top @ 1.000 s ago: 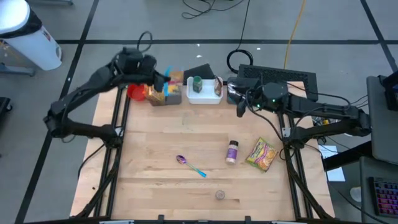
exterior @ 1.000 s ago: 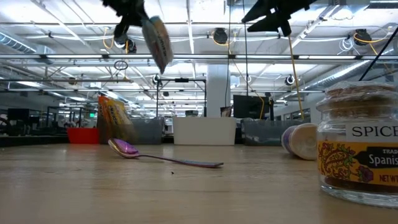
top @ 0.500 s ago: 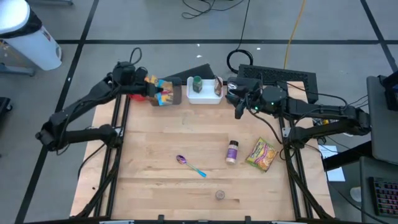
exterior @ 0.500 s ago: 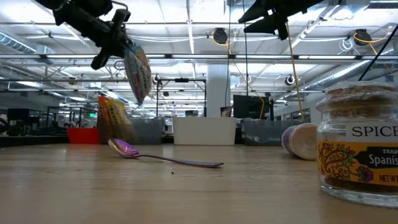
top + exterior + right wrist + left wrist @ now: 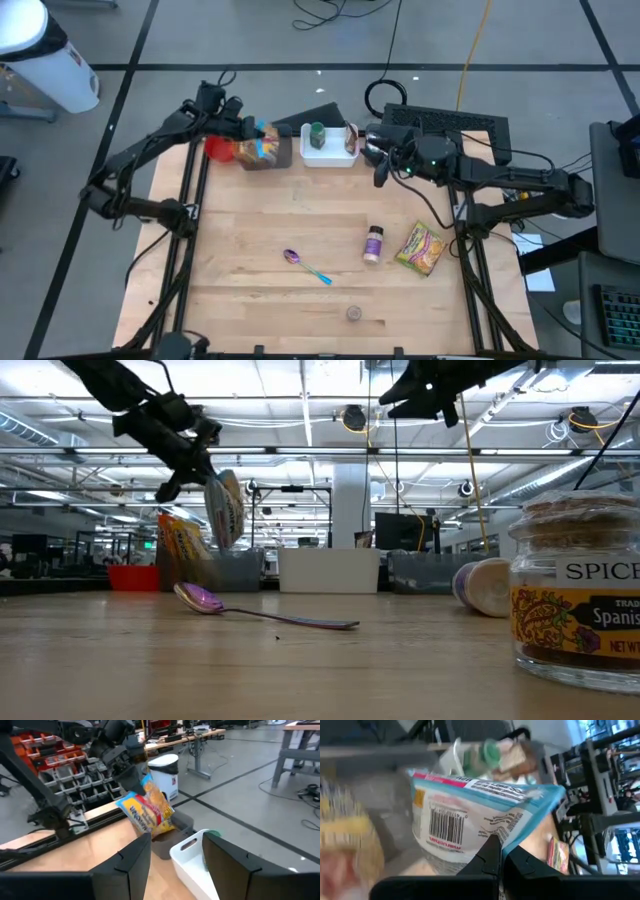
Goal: Pick & Place Food Item
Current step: Put the blue noodle pack into the left black bin
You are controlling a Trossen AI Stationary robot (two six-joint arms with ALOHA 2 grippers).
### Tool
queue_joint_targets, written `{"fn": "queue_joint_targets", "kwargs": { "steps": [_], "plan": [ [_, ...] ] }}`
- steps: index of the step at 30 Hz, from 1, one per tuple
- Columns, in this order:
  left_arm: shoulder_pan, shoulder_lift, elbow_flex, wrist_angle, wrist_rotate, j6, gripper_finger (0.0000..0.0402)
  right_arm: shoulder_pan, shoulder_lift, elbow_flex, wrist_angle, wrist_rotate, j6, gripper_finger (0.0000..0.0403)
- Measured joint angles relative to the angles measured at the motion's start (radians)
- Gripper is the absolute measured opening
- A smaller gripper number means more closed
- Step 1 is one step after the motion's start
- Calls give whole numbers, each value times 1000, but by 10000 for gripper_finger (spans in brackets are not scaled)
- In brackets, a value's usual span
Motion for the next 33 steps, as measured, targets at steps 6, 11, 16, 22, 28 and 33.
{"fn": "queue_joint_targets", "kwargs": {
  "steps": [6,11,16,22,28,33],
  "plan": [
    [41,117,168,-89,0,56,1,-78,0,0,-1,-137,-10,171],
    [79,214,284,-283,-1,169,1,-114,0,0,-8,-208,-2,171],
    [104,248,295,-320,-2,197,1,-117,0,0,-7,-209,0,171],
    [107,276,293,-348,-1,230,1,-117,0,0,-8,-209,0,171],
    [100,325,293,-352,0,237,1,-117,0,1,-8,-209,6,171],
    [95,364,292,-354,-1,253,1,-117,0,1,-8,-209,9,171]
  ]
}}
